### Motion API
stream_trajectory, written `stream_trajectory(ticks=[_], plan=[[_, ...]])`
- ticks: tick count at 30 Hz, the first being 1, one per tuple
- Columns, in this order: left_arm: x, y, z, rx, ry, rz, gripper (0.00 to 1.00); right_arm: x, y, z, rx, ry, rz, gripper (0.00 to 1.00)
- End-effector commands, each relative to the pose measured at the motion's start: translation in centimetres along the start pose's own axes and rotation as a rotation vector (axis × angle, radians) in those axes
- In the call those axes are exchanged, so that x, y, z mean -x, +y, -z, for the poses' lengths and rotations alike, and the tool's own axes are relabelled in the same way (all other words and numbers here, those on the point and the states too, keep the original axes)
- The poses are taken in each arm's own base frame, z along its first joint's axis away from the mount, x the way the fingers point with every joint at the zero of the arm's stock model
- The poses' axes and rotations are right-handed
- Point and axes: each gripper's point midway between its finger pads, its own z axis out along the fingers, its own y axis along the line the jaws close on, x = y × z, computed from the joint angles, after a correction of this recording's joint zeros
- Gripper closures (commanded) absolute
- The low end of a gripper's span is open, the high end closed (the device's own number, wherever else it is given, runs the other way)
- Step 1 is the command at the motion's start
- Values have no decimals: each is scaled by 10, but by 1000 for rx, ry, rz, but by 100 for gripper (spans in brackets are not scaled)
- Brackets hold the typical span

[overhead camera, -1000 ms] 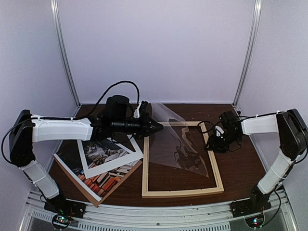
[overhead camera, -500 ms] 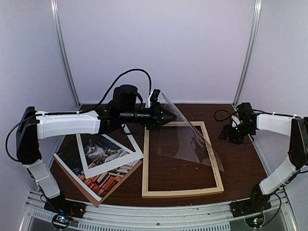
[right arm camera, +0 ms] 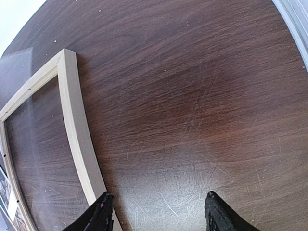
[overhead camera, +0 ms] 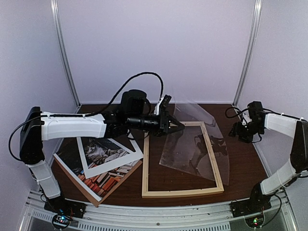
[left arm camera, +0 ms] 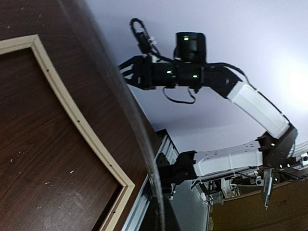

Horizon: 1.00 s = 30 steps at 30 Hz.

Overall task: Put the photo into the frame
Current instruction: Place the glass panel in the frame body.

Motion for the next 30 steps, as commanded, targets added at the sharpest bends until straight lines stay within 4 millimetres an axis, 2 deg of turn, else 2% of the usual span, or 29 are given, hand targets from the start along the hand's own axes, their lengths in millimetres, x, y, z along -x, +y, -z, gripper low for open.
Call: stream_trajectory(ticks=[1,6,11,19,30], plan=[[-15,64,-13,120,-26,110,100,11,1,10,-1,-34,-1,35],[-41,112,-19,183,-31,276,100,9,3,8,14,-24,2,35],[-54,140,-6,282,-73,328,100,6,5,3,31,-10,-1,36],[-57,156,7,370,-102,294,100,-3,13,-8,52,29,14,36],[-58,160,18,416,-123,285,100,-14,30,-25,87,76,65,36]])
